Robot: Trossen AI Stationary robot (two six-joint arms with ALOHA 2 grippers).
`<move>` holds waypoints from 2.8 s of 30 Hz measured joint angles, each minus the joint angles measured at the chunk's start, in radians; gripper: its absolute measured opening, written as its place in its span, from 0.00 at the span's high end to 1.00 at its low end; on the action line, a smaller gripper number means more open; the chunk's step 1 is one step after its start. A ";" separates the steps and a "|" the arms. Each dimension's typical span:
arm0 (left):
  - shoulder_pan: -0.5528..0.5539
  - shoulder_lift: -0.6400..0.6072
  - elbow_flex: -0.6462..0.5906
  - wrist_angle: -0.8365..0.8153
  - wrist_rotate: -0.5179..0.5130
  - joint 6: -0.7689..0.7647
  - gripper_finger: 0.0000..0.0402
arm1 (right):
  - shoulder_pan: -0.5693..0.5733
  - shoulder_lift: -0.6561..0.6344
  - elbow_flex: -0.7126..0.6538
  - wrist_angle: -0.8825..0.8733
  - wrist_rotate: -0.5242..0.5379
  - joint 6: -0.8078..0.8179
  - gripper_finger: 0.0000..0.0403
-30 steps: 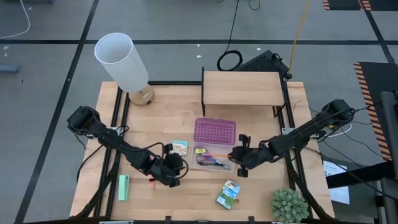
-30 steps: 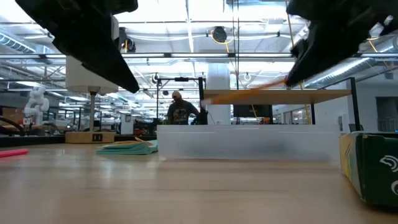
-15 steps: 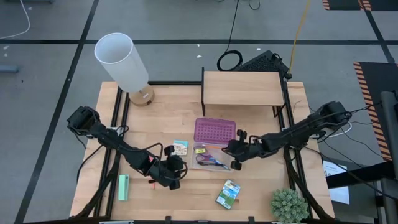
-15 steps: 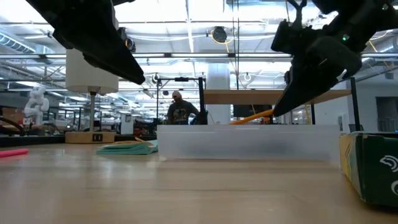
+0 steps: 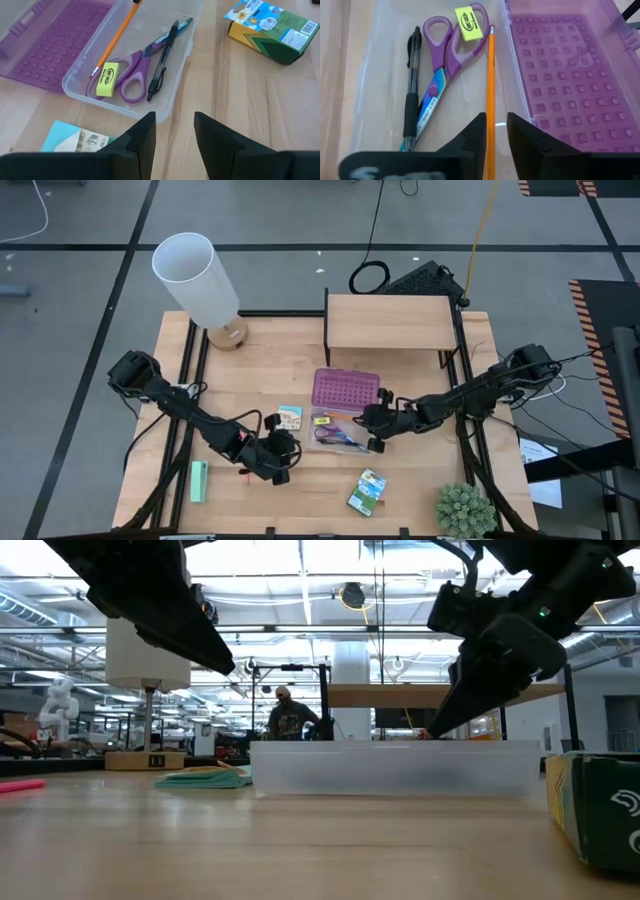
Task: Pack school essentials
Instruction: Put the orange pencil into the purple supply box
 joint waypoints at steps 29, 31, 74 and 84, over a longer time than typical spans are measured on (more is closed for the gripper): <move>0.000 0.000 0.000 0.065 0.017 0.016 0.66 | 0.090 -0.173 0.001 -0.349 -0.128 0.211 0.98; 0.000 0.001 0.000 0.072 0.017 0.022 0.66 | 0.082 -0.146 0.001 -0.345 -0.129 0.197 0.99; 0.003 0.001 0.000 0.083 0.016 0.041 0.66 | -0.009 -0.067 0.002 -0.101 -0.146 0.165 1.00; 0.003 0.001 0.000 0.099 0.016 0.054 0.66 | -0.062 0.015 0.002 -0.056 -0.181 0.195 1.00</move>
